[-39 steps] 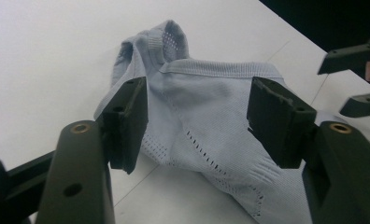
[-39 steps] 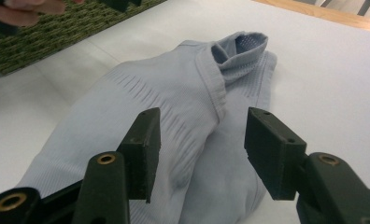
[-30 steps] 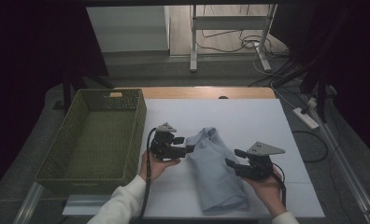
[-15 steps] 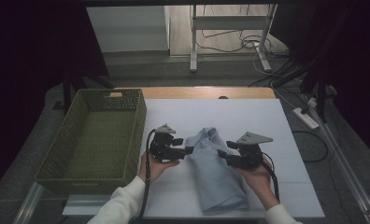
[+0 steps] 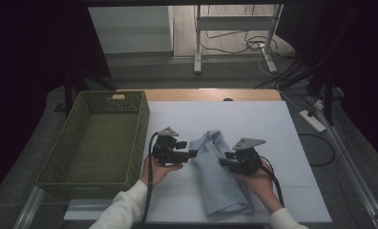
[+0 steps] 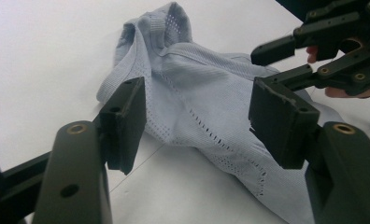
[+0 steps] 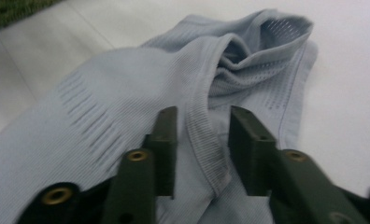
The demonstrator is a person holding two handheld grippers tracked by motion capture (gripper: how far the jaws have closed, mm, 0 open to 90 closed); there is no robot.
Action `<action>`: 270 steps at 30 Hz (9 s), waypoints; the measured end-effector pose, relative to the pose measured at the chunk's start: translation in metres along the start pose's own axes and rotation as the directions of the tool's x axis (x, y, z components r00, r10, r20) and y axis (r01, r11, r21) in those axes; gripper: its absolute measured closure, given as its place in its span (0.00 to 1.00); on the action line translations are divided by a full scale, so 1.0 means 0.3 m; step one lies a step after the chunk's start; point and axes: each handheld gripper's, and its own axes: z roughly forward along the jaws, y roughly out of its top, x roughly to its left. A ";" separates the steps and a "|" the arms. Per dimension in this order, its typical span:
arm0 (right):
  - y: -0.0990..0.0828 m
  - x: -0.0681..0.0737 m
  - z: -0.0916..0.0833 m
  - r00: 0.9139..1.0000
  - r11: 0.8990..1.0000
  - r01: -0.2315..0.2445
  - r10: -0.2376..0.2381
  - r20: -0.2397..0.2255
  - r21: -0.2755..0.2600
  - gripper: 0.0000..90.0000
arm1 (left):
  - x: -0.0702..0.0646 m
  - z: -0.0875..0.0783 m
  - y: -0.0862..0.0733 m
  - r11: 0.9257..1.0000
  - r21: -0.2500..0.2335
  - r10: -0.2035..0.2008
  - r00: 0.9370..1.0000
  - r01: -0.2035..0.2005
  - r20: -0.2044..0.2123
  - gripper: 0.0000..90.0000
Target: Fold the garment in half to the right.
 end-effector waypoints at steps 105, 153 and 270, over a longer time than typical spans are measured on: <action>-0.082 0.126 -0.023 0.985 0.992 0.096 -0.082 -0.152 0.083 1.00 | 0.013 0.004 -0.007 1.000 0.024 -0.001 1.000 0.001 -0.003 0.39; -0.193 0.159 -0.144 0.975 0.987 0.136 -0.118 -0.186 0.084 1.00 | 0.023 0.016 -0.016 0.999 0.037 -0.007 1.000 0.007 -0.012 0.37; -0.102 0.365 0.032 0.875 0.941 0.335 -0.330 -0.353 -0.048 0.89 | 0.041 -0.020 -0.008 1.000 -0.008 -0.022 0.999 0.022 -0.032 0.36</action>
